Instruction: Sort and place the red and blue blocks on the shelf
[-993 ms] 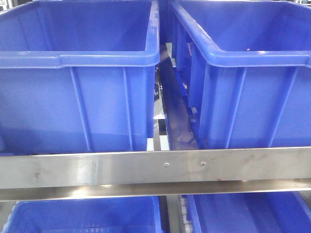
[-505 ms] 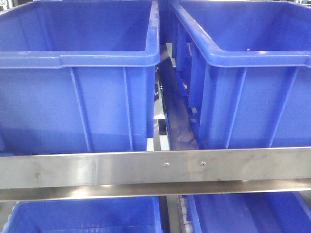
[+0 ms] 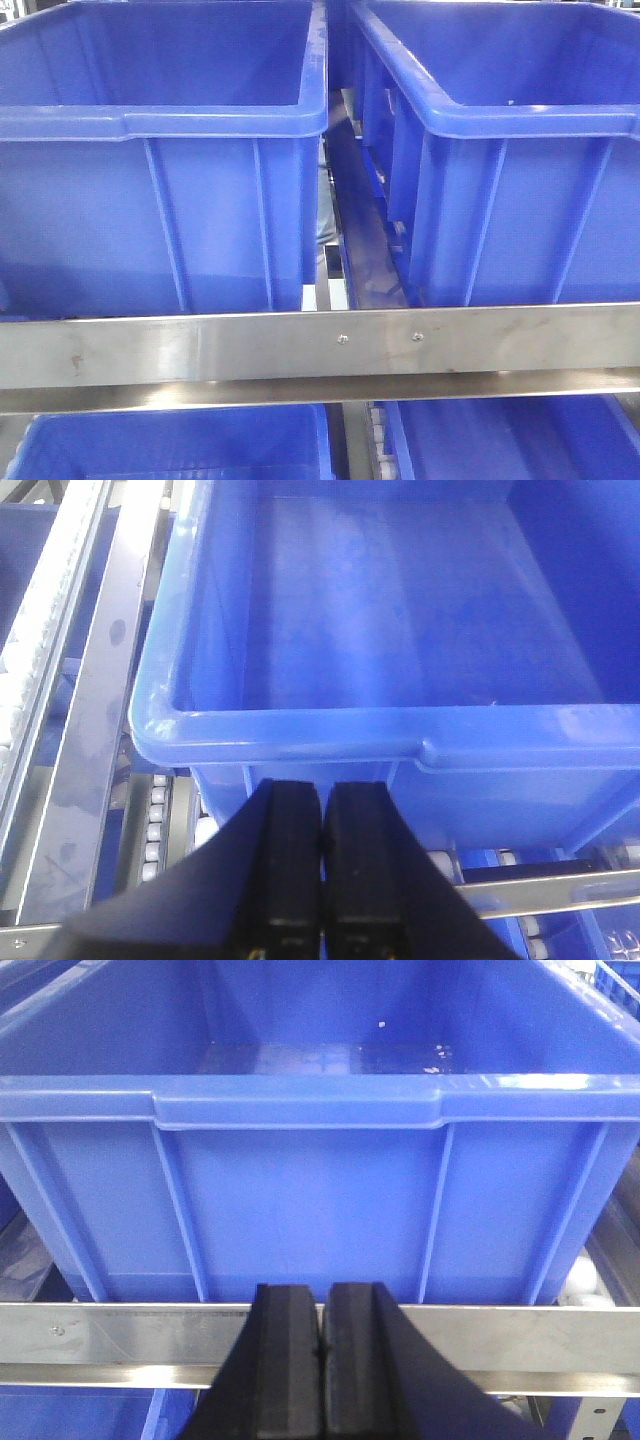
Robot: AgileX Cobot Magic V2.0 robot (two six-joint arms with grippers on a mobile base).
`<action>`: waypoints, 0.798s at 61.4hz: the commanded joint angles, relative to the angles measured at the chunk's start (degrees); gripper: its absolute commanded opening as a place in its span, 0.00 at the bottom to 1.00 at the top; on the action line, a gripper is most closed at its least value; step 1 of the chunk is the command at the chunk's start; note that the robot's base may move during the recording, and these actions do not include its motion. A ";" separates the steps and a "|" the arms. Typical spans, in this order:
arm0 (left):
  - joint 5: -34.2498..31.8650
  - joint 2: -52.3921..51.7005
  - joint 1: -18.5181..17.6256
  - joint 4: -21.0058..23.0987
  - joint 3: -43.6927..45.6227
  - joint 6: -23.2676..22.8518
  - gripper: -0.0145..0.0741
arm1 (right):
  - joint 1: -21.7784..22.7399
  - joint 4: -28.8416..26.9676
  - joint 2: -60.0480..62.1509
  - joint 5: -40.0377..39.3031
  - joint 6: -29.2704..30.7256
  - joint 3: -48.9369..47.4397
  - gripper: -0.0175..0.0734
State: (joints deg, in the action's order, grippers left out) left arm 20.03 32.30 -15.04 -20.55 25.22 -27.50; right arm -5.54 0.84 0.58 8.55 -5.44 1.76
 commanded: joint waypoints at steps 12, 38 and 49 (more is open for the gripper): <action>-4.01 0.07 0.11 -0.59 1.65 -0.02 0.32 | 0.38 -0.23 1.18 -5.28 0.69 -1.11 0.25; -4.01 -3.03 0.76 0.07 1.20 -0.16 0.32 | 0.38 -0.23 1.18 -5.28 0.69 -1.11 0.25; -7.45 -10.88 1.20 1.76 -5.87 -0.16 0.32 | 0.38 -0.23 1.18 -5.28 0.69 -1.11 0.25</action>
State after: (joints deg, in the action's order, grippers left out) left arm 18.70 24.33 -14.29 -19.50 20.99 -27.50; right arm -5.54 0.84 0.58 8.55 -5.32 1.76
